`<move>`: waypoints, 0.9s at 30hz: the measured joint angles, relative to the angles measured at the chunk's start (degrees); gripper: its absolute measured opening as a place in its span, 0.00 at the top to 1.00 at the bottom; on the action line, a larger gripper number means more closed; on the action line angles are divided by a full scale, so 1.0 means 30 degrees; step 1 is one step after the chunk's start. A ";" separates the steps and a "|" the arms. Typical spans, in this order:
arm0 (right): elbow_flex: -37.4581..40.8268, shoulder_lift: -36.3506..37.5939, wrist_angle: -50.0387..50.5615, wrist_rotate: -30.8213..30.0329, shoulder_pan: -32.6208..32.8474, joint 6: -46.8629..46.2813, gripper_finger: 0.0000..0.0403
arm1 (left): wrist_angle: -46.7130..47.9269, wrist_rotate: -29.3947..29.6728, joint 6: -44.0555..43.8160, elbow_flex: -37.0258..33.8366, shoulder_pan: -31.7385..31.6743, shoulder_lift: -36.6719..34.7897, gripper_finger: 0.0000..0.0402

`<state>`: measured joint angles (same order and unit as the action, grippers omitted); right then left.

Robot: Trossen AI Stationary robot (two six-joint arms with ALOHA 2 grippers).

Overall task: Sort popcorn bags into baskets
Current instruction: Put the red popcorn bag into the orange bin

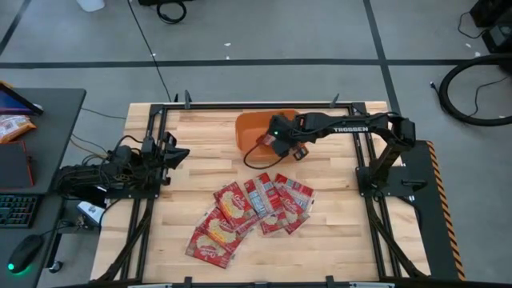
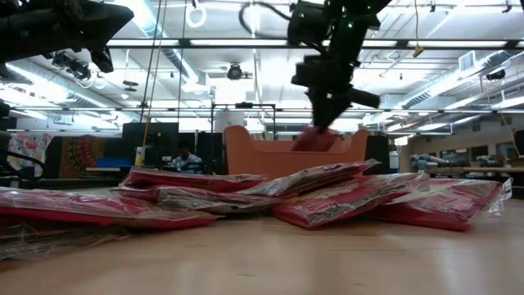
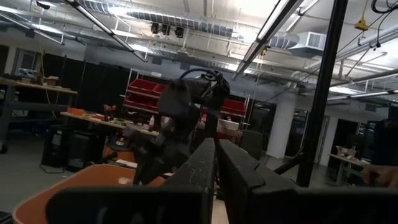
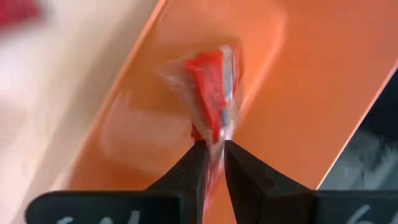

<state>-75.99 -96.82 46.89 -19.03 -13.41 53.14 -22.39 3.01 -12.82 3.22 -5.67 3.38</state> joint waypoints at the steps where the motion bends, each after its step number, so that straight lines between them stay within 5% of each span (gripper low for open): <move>1: 0.0000 0.0000 0.0465 -0.0632 -0.0007 -0.0336 0.83 | 0.0000 0.0000 0.0000 0.0000 0.0000 0.0000 0.94; 6: 0.0000 -0.0007 0.1546 -0.1533 0.0086 -0.1675 0.82 | 0.0000 0.0000 -0.0007 0.0000 0.0000 0.0000 0.94; 14: 0.0000 -0.0007 0.1998 -0.7106 0.0619 -0.3460 0.82 | 0.0000 -0.0001 -0.0007 0.0000 0.0001 0.0000 0.94; 20: 0.0000 -0.0007 0.1868 -0.2843 0.0954 -0.5539 0.82 | 0.0000 0.0000 -0.0007 0.0000 0.0000 0.0000 0.94; 27: 0.0000 -0.0007 0.1349 -0.1123 0.1209 -0.9372 0.82 | 0.0000 0.0000 0.0007 0.0000 0.0000 0.0000 0.94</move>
<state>-75.99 -96.84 50.94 -22.40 -9.78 25.02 -22.39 3.01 -12.80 3.22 -5.67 3.38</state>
